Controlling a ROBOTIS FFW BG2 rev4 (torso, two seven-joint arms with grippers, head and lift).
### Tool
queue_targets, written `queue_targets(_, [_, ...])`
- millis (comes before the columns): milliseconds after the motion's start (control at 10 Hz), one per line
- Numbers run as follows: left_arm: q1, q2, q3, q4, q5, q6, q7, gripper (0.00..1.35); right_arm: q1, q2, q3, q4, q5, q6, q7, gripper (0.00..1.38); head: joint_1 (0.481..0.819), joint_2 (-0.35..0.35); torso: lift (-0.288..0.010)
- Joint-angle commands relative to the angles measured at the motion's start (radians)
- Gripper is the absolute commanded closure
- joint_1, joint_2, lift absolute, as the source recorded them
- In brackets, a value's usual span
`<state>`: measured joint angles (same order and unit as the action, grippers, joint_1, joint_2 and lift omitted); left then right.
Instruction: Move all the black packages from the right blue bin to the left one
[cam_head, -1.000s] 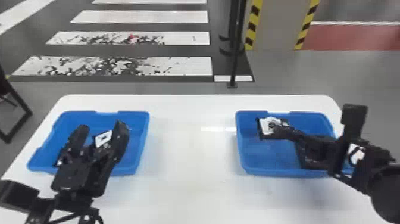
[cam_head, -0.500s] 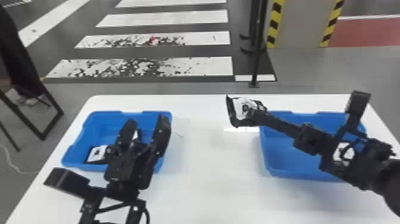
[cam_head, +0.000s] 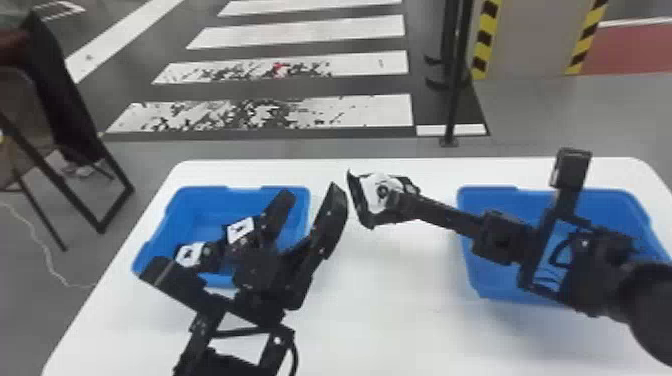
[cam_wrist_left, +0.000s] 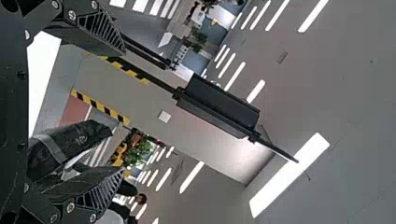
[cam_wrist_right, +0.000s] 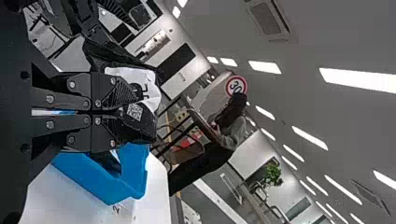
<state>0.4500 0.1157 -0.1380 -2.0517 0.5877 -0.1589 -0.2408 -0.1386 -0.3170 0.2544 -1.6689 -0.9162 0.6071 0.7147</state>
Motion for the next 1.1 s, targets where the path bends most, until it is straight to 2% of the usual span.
queue_targets(0, [-0.008, 0.009, -0.024, -0.004, 0.001, 0.026, 0.0, 0.17, -0.019, -0.001, 0.035, 0.011, -0.013, -0.006, 0.0, 1.13, 0.695, 0.163, -0.14])
queue_targets(400, [-0.023, 0.022, -0.061, -0.006, 0.003, 0.095, -0.003, 0.2, -0.048, -0.002, 0.101, 0.031, -0.039, -0.021, -0.006, 1.13, 0.695, 0.153, -0.14])
queue_targets(500, [-0.023, 0.019, -0.041, -0.006, -0.057, 0.093, -0.009, 0.57, -0.053, -0.002, 0.111, 0.036, -0.047, -0.021, -0.008, 1.13, 0.695, 0.152, -0.14])
queue_targets(600, [-0.023, 0.019, -0.032, -0.016, -0.087, 0.105, -0.006, 1.11, -0.053, -0.002, 0.117, 0.036, -0.051, -0.023, -0.009, 1.13, 0.695, 0.156, -0.14])
queue_targets(700, [-0.016, 0.015, -0.008, -0.045, -0.149, 0.144, -0.003, 1.21, -0.055, -0.002, 0.118, 0.036, -0.055, -0.025, -0.009, 1.13, 0.695, 0.161, -0.14])
queue_targets(800, [-0.016, 0.015, 0.002, -0.075, -0.193, 0.191, -0.003, 1.22, -0.055, -0.004, 0.118, 0.04, -0.057, -0.033, -0.009, 1.13, 0.695, 0.169, -0.14])
queue_targets(1000, [-0.013, 0.015, 0.008, -0.087, -0.207, 0.21, -0.005, 1.22, -0.075, -0.002, 0.13, 0.065, -0.063, -0.065, -0.018, 1.12, 0.695, 0.171, -0.14])
